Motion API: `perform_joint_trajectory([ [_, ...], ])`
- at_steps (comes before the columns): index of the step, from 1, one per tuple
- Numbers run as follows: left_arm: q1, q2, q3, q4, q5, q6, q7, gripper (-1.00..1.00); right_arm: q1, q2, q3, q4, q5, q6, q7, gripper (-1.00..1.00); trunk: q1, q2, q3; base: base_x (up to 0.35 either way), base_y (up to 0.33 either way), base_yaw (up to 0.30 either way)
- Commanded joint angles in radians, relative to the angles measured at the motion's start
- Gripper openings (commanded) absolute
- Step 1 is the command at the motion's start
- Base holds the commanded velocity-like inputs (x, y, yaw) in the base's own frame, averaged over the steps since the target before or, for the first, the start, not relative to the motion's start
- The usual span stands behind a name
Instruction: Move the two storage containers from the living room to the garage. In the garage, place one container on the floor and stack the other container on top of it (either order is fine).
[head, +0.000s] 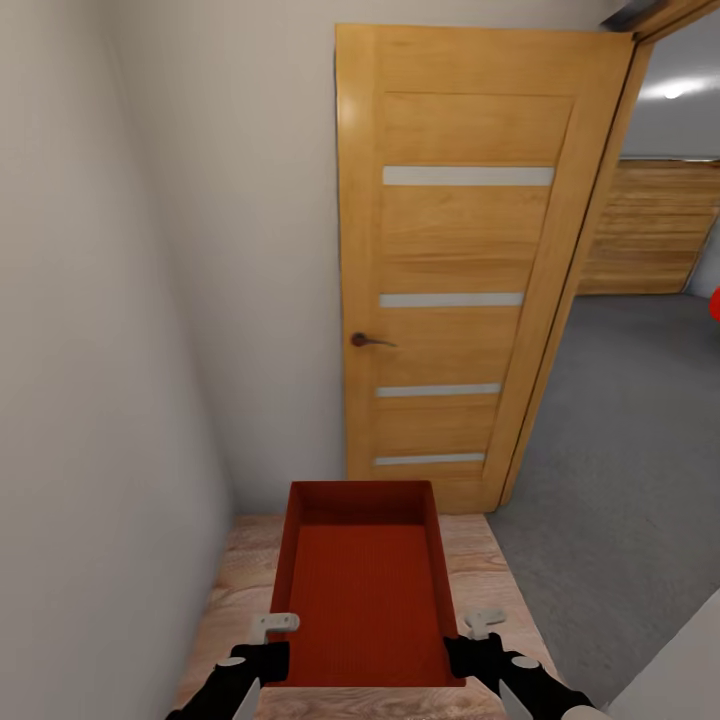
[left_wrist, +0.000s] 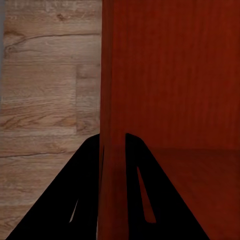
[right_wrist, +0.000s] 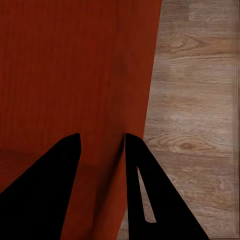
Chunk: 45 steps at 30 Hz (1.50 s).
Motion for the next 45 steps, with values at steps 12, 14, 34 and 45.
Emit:
perform_joint_trajectory([
  [12, -0.001, 0.047, 0.045, -0.021, 0.005, 0.006, -0.002, -1.00, -0.001, -0.018, -0.017, 0.003, 0.011, -0.005, 0.038, -1.00, 0.001, -0.002, -0.002, 0.000, 0.000, -0.273],
  [14, -0.001, 0.047, 0.045, -0.021, 0.005, 0.006, -0.002, -1.00, -0.001, -0.019, -0.017, 0.003, 0.011, -0.005, 0.038, -1.00, 0.001, -0.002, -0.002, 0.000, 0.000, -0.276],
  [34, -0.001, 0.047, 0.045, -0.021, 0.003, 0.006, -0.002, -1.00, -0.001, -0.018, -0.017, 0.003, 0.012, -0.005, 0.038, -1.00, 0.001, -0.002, -0.002, 0.073, 0.128, -0.162],
  [45, -0.001, 0.048, 0.046, -0.021, 0.003, 0.006, -0.002, -1.00, -0.001, -0.018, -0.017, 0.003, 0.012, -0.005, 0.038, -1.00, 0.001, -0.002, -0.002, 0.152, 0.239, -0.001],
])
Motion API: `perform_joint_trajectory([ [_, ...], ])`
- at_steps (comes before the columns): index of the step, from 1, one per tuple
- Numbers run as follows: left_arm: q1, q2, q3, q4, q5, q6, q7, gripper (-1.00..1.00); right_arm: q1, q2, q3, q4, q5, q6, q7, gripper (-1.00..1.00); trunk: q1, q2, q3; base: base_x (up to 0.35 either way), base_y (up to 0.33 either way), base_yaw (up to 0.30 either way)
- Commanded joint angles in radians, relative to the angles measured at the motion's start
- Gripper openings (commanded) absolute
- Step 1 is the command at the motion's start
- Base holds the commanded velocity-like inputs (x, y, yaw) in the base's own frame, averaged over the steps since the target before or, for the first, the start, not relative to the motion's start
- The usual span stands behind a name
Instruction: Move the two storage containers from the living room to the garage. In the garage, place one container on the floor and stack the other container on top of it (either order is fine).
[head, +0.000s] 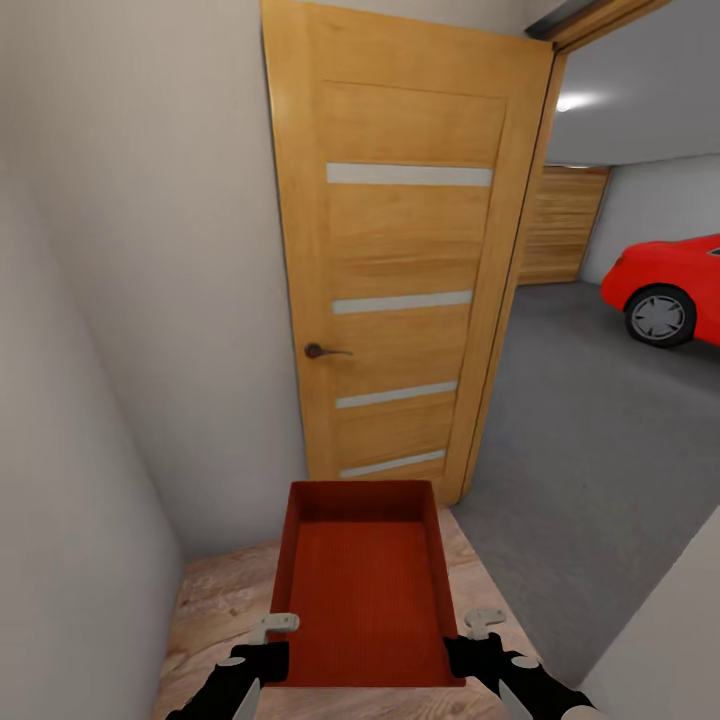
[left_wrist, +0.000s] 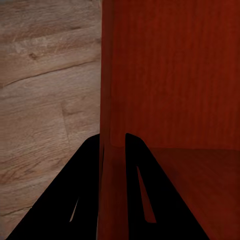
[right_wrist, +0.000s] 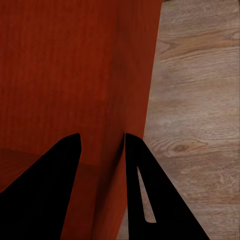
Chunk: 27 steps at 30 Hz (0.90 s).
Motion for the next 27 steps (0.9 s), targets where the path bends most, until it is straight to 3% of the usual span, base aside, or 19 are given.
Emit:
perform_joint_trajectory([
  [1, -0.001, 0.048, 0.044, -0.021, 0.005, 0.006, -0.002, -1.00, -0.001, -0.018, -0.016, 0.003, 0.011, -0.005, 0.038, -1.00, 0.001, -0.002, -0.002, 0.169, 0.224, 0.000],
  [14, -0.001, 0.047, 0.044, -0.021, 0.005, 0.006, -0.002, -1.00, -0.001, -0.018, -0.016, 0.003, 0.012, -0.005, 0.038, -1.00, 0.001, -0.002, -0.002, 0.122, 0.141, -0.025],
  [27, -0.001, 0.047, 0.044, -0.020, 0.005, 0.007, -0.003, -1.00, -0.001, -0.019, -0.016, 0.003, 0.011, -0.005, 0.038, -1.00, 0.001, -0.002, -0.002, 0.002, 0.003, -0.261],
])
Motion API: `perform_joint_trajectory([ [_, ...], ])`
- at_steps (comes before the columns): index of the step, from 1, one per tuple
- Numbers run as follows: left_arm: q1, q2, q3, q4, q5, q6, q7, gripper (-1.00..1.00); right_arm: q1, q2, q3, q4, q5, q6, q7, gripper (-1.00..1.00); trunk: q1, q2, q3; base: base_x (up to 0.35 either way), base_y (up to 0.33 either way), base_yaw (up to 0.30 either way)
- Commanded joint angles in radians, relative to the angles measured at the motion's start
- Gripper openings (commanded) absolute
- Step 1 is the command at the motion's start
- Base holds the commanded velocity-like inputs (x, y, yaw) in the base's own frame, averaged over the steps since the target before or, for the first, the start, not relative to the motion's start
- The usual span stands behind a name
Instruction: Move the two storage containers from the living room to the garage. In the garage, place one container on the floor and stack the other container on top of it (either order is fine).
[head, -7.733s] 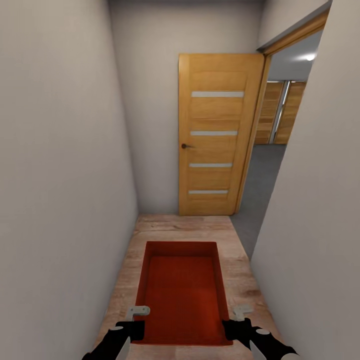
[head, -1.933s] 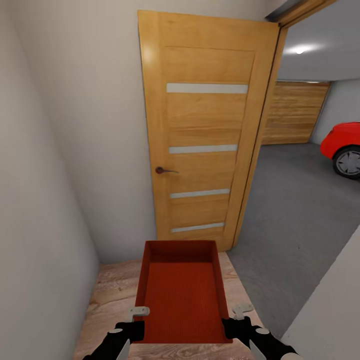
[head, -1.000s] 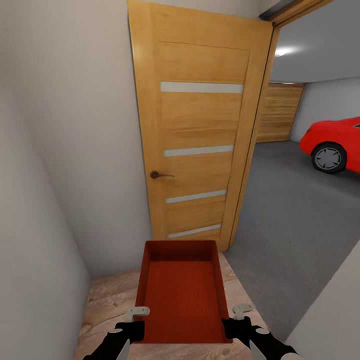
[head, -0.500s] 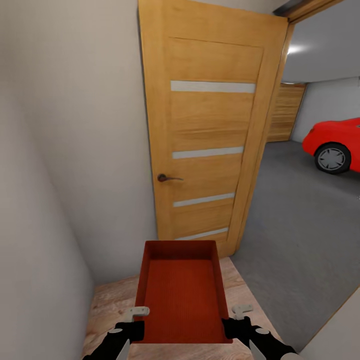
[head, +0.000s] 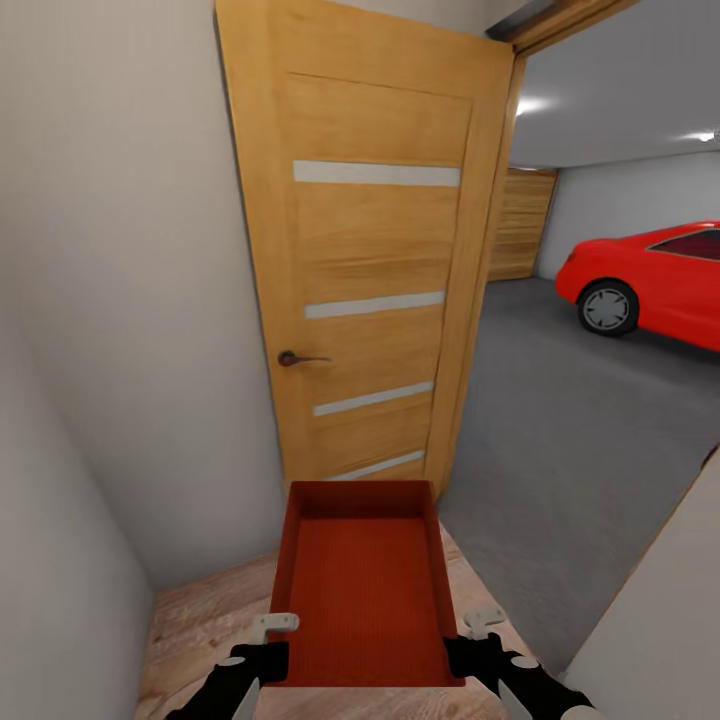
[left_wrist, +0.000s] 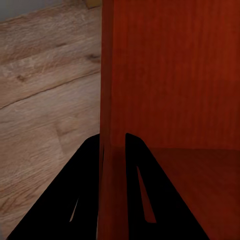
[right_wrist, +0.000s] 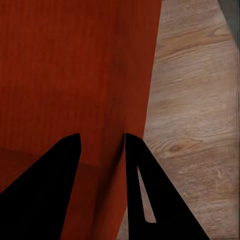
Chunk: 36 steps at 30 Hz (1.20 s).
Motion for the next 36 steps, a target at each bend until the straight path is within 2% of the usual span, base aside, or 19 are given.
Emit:
perform_joint_trajectory([
  [1, -0.001, 0.046, 0.045, -0.020, 0.005, 0.007, -0.002, -1.00, -0.001, -0.020, -0.016, 0.003, 0.011, -0.005, 0.040, -1.00, 0.001, -0.002, -0.002, 0.000, 0.000, -0.278],
  [36, -0.001, 0.046, 0.045, -0.019, 0.004, 0.005, -0.002, -1.00, -0.001, -0.019, -0.016, 0.003, 0.011, -0.005, 0.040, -1.00, 0.001, -0.002, -0.002, 0.002, 0.006, -0.266],
])
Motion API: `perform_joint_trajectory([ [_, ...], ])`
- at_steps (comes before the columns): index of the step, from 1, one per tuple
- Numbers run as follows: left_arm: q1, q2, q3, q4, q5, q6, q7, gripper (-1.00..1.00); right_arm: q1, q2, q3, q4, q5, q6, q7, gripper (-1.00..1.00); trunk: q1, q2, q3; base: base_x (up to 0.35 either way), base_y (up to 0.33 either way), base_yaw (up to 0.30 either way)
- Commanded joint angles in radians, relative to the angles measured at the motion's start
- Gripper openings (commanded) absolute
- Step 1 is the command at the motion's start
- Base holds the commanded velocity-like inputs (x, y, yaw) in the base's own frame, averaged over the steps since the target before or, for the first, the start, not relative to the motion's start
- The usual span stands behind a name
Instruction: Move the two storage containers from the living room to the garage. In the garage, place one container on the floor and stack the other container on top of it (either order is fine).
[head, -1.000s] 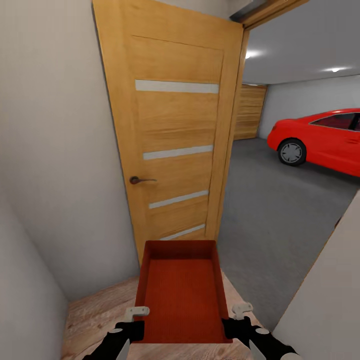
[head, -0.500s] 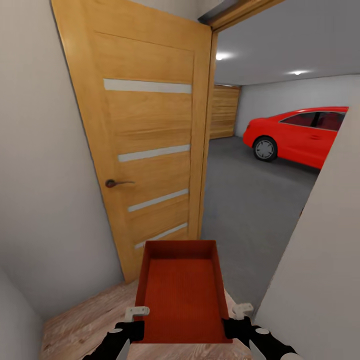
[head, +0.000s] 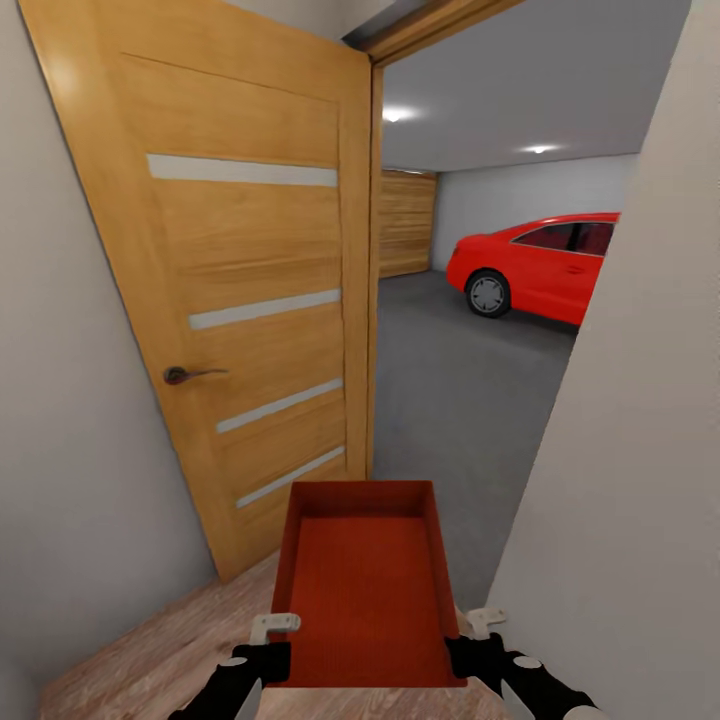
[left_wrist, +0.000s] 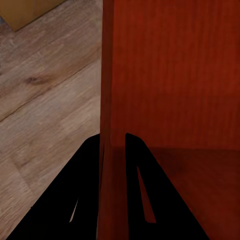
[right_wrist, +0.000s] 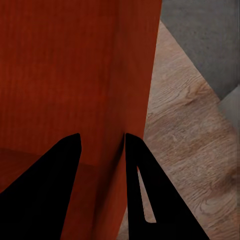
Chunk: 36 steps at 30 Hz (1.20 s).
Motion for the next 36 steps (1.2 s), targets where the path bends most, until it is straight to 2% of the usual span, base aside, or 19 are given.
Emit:
perform_joint_trajectory([
  [1, -0.001, 0.059, 0.016, -0.019, 0.030, 0.006, -0.004, -1.00, -0.001, -0.012, -0.014, 0.003, 0.010, -0.005, 0.030, -1.00, 0.001, -0.002, -0.002, 0.072, 0.178, -0.054],
  [15, -0.001, 0.059, 0.016, -0.019, 0.030, 0.006, -0.004, -1.00, -0.001, -0.012, -0.014, 0.003, 0.011, -0.005, 0.030, -1.00, 0.001, -0.002, -0.002, 0.134, 0.231, -0.008],
  [22, -0.001, 0.059, 0.016, -0.019, 0.030, 0.006, -0.004, -1.00, -0.001, -0.012, -0.014, 0.003, 0.011, -0.005, 0.030, -1.00, 0.001, -0.002, -0.002, 0.065, 0.050, -0.014],
  [36, -0.001, 0.059, 0.016, -0.019, 0.030, 0.006, -0.004, -1.00, -0.001, -0.012, -0.013, 0.003, 0.011, -0.005, 0.031, -1.00, 0.001, -0.002, -0.002, 0.002, 0.002, -0.247],
])
